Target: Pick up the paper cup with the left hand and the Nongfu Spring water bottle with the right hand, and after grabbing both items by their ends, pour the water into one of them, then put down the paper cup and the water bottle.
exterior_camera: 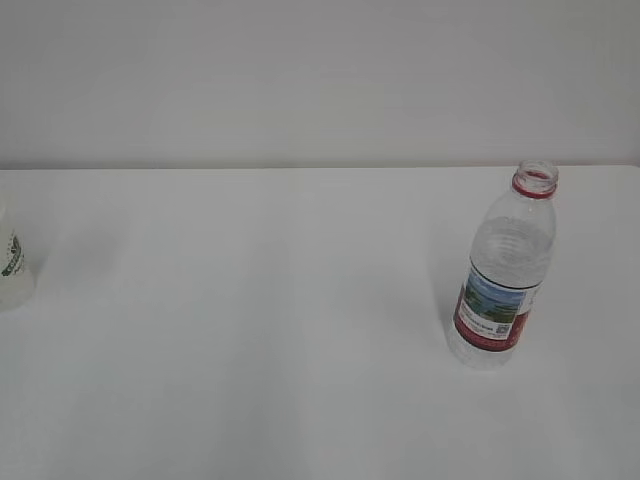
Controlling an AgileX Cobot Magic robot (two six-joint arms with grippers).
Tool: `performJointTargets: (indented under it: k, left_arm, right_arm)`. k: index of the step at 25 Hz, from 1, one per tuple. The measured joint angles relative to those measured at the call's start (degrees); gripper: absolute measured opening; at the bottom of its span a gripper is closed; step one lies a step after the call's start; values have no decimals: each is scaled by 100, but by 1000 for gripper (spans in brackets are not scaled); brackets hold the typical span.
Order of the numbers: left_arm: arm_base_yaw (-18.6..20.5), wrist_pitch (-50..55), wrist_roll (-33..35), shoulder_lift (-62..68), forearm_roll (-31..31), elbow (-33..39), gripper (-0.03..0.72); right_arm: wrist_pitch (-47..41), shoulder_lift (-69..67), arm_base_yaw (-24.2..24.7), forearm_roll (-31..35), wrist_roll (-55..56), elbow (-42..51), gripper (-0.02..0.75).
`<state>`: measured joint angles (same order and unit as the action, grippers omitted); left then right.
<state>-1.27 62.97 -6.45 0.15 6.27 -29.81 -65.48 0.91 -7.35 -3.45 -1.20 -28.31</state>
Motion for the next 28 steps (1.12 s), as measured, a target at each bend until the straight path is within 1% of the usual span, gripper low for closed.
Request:
performJointTargets:
  k: [5,10,21,28]
  left_arm:
    - [0,0,0,0,10,0,550]
    - [-10,-95,0,0,10,-26,549]
    - [-13,-1408,0,126,50,-116,549]
    - [-13,-2216,0,675,69,-116,548]
  right_arm:
    - [74,0,0,0,0,-53,591]
    - [618,0,0,0,0,-110,591]
    - [1450,0,0,10,-132,-110,591]
    - [2354,-664,0,150,-225,-122,591]
